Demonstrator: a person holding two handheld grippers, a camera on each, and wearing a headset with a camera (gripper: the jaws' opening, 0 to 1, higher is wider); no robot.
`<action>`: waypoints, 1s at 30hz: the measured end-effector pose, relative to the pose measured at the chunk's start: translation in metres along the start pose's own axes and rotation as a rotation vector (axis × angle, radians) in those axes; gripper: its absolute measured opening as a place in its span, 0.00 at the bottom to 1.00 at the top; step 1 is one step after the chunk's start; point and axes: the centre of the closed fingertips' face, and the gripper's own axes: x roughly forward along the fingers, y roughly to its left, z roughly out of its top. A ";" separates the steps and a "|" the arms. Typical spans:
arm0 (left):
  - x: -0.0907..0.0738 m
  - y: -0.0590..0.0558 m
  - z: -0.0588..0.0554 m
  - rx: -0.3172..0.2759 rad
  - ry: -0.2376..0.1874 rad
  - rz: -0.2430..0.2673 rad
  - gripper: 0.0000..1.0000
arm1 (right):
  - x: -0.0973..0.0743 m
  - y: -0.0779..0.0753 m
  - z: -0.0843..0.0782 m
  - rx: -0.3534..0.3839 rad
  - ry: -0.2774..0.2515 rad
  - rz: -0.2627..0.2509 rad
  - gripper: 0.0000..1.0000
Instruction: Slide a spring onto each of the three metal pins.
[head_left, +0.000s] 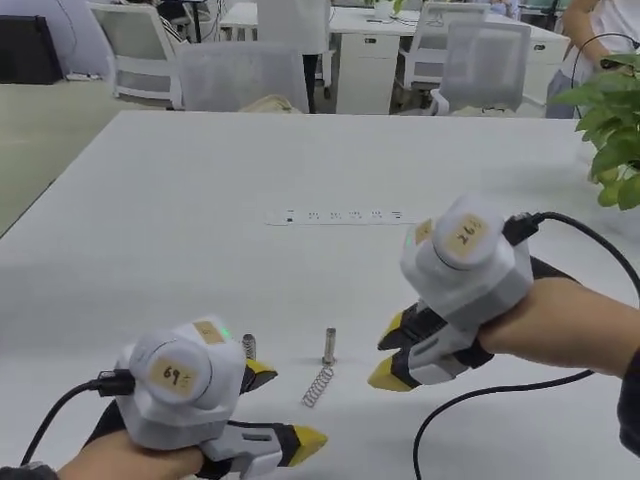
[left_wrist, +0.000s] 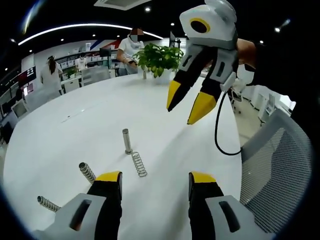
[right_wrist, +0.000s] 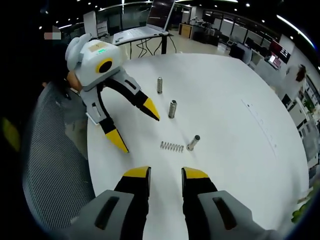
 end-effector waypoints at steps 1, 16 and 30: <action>0.002 0.001 -0.001 -0.004 0.002 0.001 0.48 | 0.000 -0.001 -0.001 0.001 0.000 -0.002 0.23; 0.034 0.018 -0.016 -0.019 0.063 0.063 0.40 | 0.007 -0.013 -0.005 0.023 -0.020 0.006 0.22; 0.050 0.025 -0.020 -0.022 0.068 0.085 0.24 | 0.012 -0.015 -0.015 0.049 -0.013 0.014 0.22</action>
